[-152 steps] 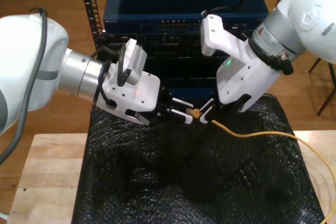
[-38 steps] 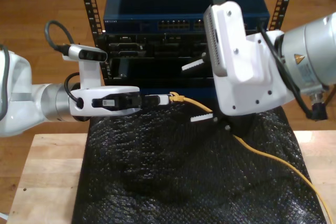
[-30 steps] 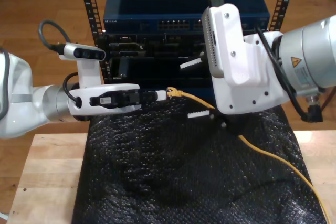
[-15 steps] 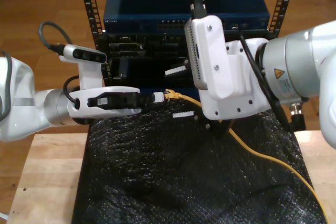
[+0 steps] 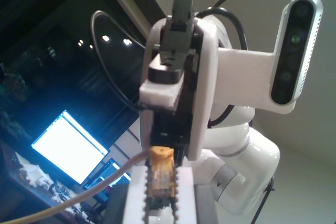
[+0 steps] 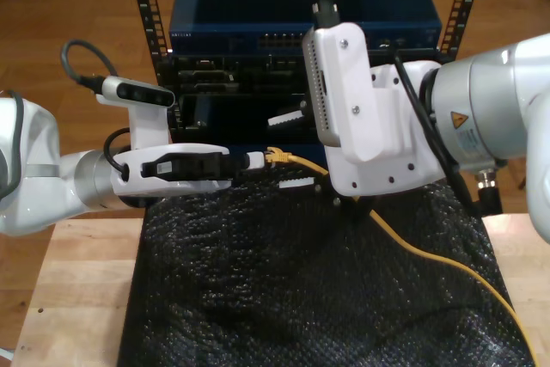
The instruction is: Grab the cable and plug it in
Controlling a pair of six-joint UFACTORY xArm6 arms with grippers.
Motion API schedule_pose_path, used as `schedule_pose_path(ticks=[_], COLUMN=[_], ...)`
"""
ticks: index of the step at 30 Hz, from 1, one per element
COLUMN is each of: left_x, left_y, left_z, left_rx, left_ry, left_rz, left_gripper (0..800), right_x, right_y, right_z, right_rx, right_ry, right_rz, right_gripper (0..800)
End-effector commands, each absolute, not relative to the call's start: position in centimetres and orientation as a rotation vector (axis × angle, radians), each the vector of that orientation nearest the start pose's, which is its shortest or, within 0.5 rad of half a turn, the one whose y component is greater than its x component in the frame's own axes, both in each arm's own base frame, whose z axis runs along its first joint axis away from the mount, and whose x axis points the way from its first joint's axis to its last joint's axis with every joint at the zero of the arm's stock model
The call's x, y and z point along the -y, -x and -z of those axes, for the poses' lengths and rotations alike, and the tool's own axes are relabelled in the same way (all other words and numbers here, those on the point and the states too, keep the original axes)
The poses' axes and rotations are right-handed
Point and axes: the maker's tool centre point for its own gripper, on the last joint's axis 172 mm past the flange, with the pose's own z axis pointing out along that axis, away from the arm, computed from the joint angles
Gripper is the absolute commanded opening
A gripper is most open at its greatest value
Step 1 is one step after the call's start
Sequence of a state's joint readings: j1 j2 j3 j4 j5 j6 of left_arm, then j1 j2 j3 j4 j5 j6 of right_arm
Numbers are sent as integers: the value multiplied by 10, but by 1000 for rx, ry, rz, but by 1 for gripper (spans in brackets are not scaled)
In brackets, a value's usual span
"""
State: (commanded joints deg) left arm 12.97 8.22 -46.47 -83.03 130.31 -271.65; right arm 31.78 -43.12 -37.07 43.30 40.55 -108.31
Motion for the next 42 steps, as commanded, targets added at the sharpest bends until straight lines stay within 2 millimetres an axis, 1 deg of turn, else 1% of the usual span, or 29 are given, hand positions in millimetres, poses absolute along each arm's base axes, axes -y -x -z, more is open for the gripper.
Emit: schedule_pose_path(ticks=[3,10,13,17,30,32,38,42], left_x=[184,183,182,182,182,181,181,181], left_y=[-320,-317,-316,-316,-315,-315,-315,-315], left_z=[-394,-398,-400,-400,-400,-401,-401,-400], left_rx=[562,560,560,558,558,558,558,557], left_ry=[-949,-928,-916,-915,-914,-912,-912,-912], left_rz=[-357,-352,-351,-350,-347,-347,-347,-346], left_gripper=[6,6,6,6,6,6,6,6], right_x=[-295,-296,-297,-298,-298,-298,-298,-298], right_y=[-324,-322,-320,-319,-319,-319,-318,-318], right_z=[-406,-410,-414,-415,-414,-414,-413,-414], right_rx=[-2471,-2466,-2462,-2463,-2464,-2464,-2467,-2467], right_ry=[-1527,-1528,-1528,-1525,-1528,-1528,-1528,-1527], right_rz=[-1463,-1482,-1505,-1507,-1507,-1507,-1505,-1507], right_gripper=[474,463,447,433,318,282,255,199])
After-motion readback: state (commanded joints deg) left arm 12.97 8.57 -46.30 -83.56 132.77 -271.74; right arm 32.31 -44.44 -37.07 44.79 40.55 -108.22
